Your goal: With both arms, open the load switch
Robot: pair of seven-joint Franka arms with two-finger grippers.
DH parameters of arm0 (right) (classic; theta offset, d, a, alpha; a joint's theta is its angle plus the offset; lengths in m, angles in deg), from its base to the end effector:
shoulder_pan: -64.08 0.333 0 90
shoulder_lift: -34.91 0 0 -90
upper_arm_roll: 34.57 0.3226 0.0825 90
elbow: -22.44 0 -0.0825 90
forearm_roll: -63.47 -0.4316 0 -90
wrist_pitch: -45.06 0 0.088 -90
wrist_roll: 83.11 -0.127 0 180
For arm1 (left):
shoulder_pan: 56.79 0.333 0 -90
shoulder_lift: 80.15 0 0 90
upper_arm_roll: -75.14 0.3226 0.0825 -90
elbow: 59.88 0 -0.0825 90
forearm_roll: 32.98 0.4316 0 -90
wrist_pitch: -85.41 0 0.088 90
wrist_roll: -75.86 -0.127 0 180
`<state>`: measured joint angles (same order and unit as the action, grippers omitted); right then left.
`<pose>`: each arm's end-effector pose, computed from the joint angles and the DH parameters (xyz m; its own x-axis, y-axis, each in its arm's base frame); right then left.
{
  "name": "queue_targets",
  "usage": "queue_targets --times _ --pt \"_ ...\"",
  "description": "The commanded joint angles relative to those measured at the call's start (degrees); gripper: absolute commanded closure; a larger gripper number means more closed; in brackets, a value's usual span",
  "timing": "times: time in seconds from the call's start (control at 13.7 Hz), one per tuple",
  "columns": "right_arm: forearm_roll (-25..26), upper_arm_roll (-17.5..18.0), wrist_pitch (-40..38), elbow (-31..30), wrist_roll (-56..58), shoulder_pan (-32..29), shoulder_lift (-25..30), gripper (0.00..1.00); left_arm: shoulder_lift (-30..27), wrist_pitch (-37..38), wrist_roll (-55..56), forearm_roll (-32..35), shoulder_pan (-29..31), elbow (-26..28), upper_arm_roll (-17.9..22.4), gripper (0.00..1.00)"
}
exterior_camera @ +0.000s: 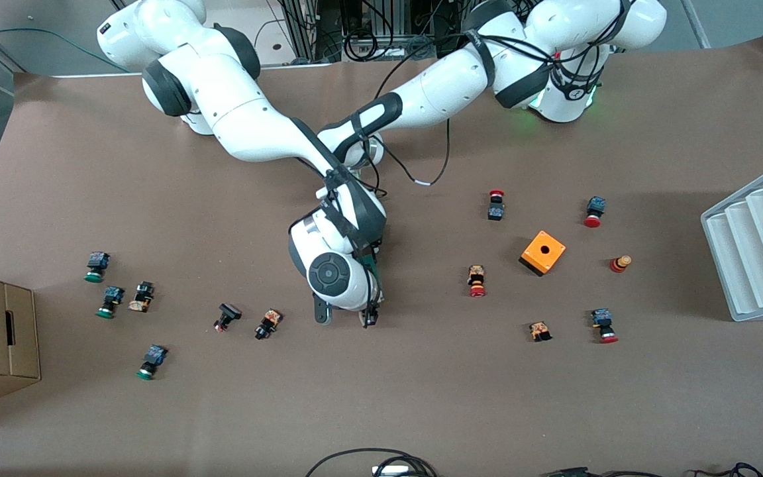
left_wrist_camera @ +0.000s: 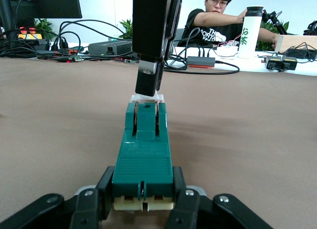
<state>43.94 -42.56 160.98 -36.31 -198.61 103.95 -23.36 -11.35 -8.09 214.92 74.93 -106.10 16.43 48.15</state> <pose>0.6680 0.4891 0.1868 0.0171 -0.9872 -0.1584 -0.9947 -0.0328 0.0974 0.3572 -0.6518 0.0175 0.2632 0.0935 0.9602 0.2370 -0.9711 0.0296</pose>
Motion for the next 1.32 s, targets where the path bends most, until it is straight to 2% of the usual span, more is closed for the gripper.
queue_targets --times 0.0,0.22,0.29,0.51,0.88,1.24 --pt "-1.74 -0.18 -0.6 -0.93 -0.24 0.13 0.7 0.7 0.98 -0.18 -0.9 0.02 -0.44 -1.08 0.01 0.5" --pt "-1.74 -0.18 -0.43 -0.93 -0.24 0.13 0.52 0.69 0.98 -0.18 -0.81 0.02 -0.44 -1.08 0.01 0.5" --pt "-1.65 -0.18 -0.25 -0.84 -0.24 0.21 0.35 0.61 0.98 -0.18 -0.81 0.02 -0.44 -1.08 0.01 0.5" --pt "-1.65 -0.18 0.8 -0.75 -0.51 0.13 -0.09 0.52 0.98 -0.18 -0.9 0.02 -0.44 -1.16 0.01 0.5" --pt "-2.09 -0.09 0.98 -0.75 -1.91 0.22 -0.18 0.53 1.07 -0.27 -0.9 0.02 -0.44 -1.16 0.01 0.5" --pt "-2.62 -0.09 1.15 -0.75 -4.37 0.57 -0.44 0.61 1.42 -0.18 -0.81 0.11 -0.44 -1.08 0.01 0.5"
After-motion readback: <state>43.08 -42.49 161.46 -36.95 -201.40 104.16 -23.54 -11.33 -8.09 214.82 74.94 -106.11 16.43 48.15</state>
